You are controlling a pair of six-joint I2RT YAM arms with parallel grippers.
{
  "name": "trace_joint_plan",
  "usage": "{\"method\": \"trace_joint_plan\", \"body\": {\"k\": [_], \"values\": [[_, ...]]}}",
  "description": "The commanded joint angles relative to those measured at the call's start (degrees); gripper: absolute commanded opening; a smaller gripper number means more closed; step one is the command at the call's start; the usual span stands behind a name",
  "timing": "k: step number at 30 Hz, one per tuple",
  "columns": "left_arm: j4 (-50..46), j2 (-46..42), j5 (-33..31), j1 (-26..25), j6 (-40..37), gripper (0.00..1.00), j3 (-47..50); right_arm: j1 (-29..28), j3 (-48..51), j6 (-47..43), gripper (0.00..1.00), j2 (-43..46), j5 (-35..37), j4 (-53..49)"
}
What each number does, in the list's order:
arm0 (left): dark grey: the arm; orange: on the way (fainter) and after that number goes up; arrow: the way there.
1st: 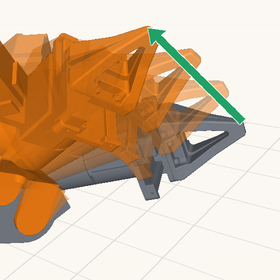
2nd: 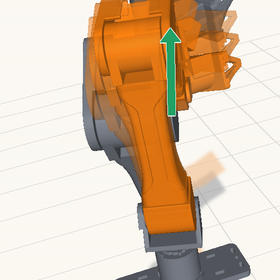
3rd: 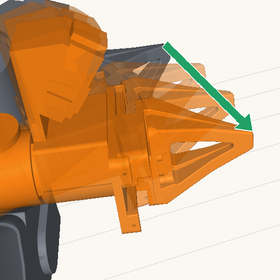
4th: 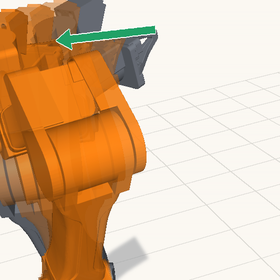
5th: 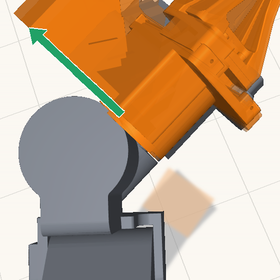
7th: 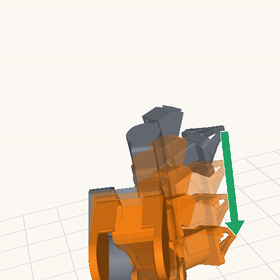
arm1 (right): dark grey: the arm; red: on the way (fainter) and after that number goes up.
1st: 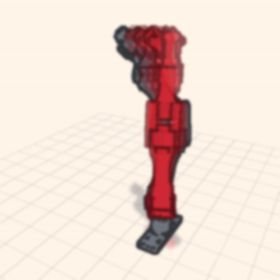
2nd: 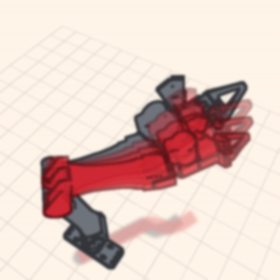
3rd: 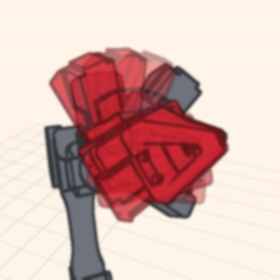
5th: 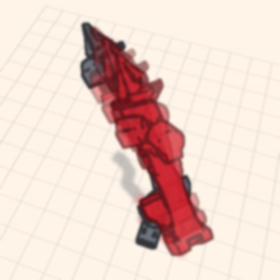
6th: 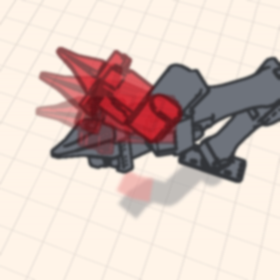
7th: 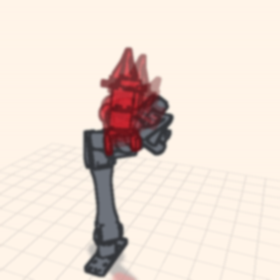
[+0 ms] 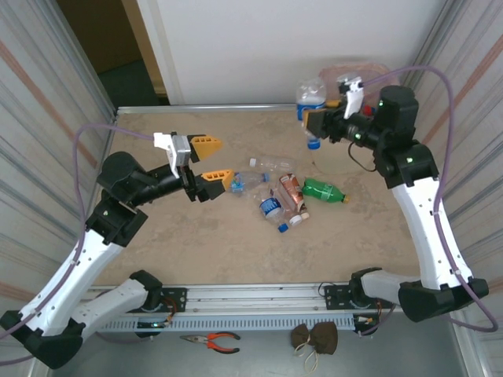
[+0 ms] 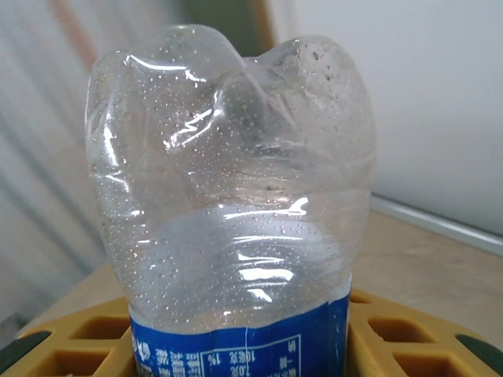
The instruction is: Put the plastic bottles in the bin
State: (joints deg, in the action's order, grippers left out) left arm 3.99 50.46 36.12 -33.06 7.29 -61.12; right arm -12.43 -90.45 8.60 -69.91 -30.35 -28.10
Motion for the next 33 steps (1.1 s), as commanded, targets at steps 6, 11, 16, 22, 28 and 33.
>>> {"method": "trace_joint_plan", "body": {"k": [6,11,16,22,28,33], "values": [[5.7,3.1,-0.5,0.4,2.5,0.79,0.5,12.1,-9.0,1.8,0.44,-8.8,10.0,-4.0],[6.8,6.1,0.6,0.4,3.1,0.79,-0.3,16.1,-15.7,1.2,0.44,-16.1,13.5,-5.7],[7.6,9.1,1.5,0.5,3.1,0.79,-1.1,17.9,-23.3,-1.5,0.44,-23.9,14.4,-10.1],[9.8,10.8,2.2,1.3,4.7,0.79,-0.1,19.1,-29.0,-3.4,0.45,-32.3,16.7,-15.3],[10.1,10.5,2.3,1.9,5.7,0.79,1.6,19.5,-34.8,-4.4,0.44,-40.0,17.2,-23.6],[10.2,9.6,1.3,2.1,6.2,0.79,3.2,19.3,-37.9,-5.0,0.44,-44.6,17.4,-31.8]]}}
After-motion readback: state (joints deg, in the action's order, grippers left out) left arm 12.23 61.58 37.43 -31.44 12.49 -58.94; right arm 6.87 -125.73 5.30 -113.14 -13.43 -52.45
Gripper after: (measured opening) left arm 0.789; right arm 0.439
